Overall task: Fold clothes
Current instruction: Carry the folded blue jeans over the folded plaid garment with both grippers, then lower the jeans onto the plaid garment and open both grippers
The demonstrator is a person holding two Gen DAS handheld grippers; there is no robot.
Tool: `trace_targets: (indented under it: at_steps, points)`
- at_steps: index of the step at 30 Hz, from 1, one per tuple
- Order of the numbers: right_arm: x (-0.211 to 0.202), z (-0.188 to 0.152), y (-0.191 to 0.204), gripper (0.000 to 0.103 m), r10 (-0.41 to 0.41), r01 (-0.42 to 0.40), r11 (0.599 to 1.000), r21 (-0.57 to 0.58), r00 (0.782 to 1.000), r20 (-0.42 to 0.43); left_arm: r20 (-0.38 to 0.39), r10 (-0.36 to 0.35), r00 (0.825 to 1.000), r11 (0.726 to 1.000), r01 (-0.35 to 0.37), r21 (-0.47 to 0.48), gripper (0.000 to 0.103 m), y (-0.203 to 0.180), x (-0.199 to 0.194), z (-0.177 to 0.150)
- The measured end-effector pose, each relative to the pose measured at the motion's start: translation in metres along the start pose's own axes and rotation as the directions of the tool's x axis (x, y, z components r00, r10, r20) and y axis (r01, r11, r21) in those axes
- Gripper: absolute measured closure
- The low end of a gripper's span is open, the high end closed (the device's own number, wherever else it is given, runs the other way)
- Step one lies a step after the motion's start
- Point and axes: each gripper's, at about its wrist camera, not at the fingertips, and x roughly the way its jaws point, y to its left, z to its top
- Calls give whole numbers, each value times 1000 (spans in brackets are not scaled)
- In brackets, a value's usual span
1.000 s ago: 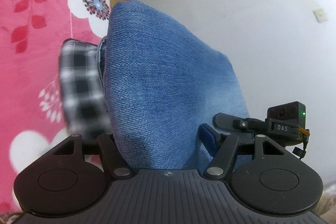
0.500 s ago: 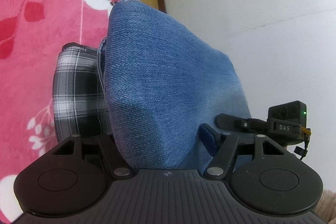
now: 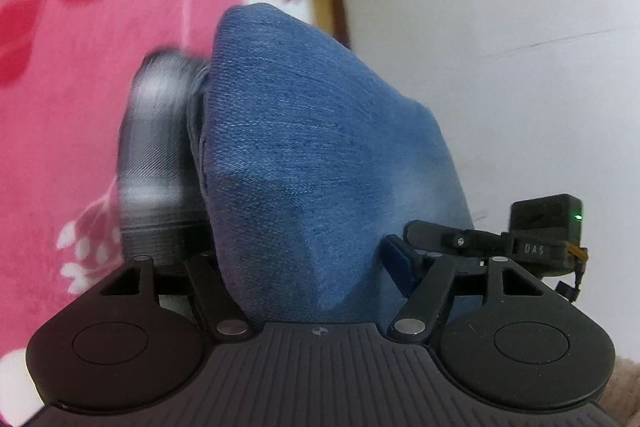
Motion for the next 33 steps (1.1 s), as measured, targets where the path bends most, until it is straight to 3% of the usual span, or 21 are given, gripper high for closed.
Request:
trace_targets:
  at_steps: [2, 4, 7, 12, 14, 17, 19, 22, 26, 28, 33]
  points:
    - [6, -1, -13, 60, 17, -17, 1000, 20, 1000, -4, -9, 5, 1000, 1000, -5, -10, 33, 12, 9, -3]
    - [4, 0, -26, 58, 76, -77, 994, 73, 997, 7, 5, -15, 1000, 1000, 15, -14, 29, 12, 2, -4]
    - [-1, 1, -29, 56, 88, -90, 991, 100, 996, 21, 47, -4, 999, 1000, 5, -28, 20, 12, -21, -5]
    - [-18, 1, -18, 45, 12, -16, 995, 102, 999, 38, 132, 44, 990, 999, -41, -27, 19, 5, -73, -13]
    - [-37, -1, -7, 44, -41, 33, 996, 79, 995, 96, 183, 68, 981, 997, -71, 13, 19, -9, -94, -17]
    - [-71, -7, 11, 44, -122, 116, 992, 43, 970, 208, 281, 70, 957, 989, -103, 103, 19, -36, -122, -23]
    - [-93, -10, 23, 56, -173, 173, 985, 24, 944, 283, 321, 36, 946, 980, -97, 175, 19, -56, -128, -22]
    - [-94, 1, 48, 69, -173, 202, 978, -53, 927, 332, 289, -13, 957, 955, -73, 286, 19, -75, -107, -22]
    - [-70, 13, 56, 76, -234, 279, 955, -105, 919, 317, 247, 117, 962, 940, -188, 286, 22, -61, -68, -17]
    - [-59, 18, 58, 83, -269, 320, 939, -127, 912, 309, 228, 152, 962, 946, -208, 249, 22, -44, -55, -12]
    - [-30, 30, 65, 85, -354, 416, 890, -184, 888, 294, 215, 168, 962, 926, -229, 300, 21, -49, -49, -8]
